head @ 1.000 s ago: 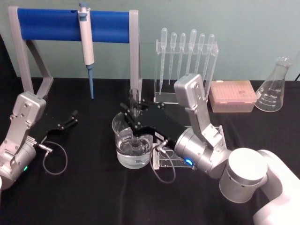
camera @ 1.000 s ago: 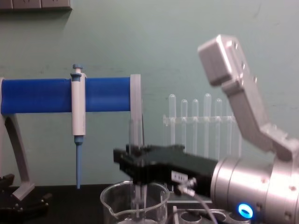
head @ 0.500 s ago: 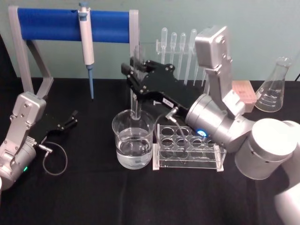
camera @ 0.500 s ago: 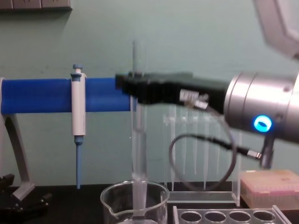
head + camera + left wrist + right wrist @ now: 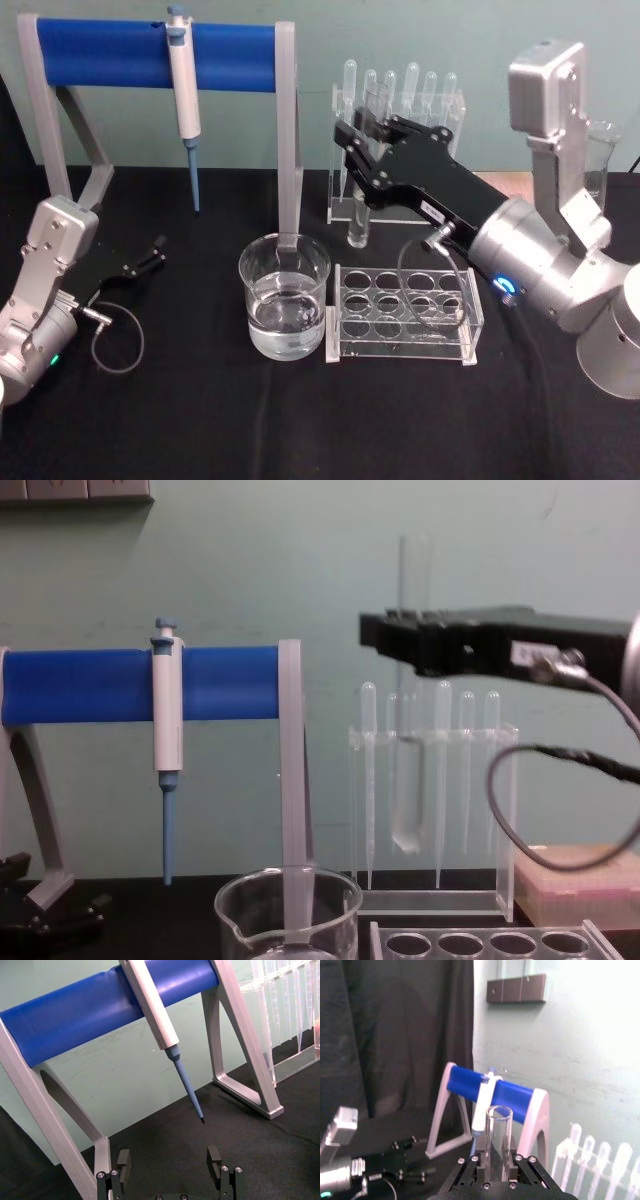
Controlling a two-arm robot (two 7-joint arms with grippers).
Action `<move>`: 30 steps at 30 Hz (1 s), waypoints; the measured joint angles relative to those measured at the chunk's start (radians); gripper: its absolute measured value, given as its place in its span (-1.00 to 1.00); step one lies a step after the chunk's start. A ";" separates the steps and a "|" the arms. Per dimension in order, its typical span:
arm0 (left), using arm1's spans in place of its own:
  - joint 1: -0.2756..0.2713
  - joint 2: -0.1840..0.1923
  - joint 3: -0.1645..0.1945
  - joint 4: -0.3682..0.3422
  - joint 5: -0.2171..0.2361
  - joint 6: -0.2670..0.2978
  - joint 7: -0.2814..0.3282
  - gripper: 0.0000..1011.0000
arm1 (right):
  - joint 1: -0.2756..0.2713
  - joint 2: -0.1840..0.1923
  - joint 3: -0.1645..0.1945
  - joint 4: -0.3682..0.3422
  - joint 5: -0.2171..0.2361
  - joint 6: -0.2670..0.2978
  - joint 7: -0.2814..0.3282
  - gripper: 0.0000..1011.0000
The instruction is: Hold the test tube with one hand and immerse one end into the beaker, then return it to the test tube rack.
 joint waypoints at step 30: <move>0.000 0.000 0.000 0.000 0.000 0.000 0.000 0.98 | -0.072 -0.003 0.016 0.078 -0.010 -0.029 -0.023 -0.55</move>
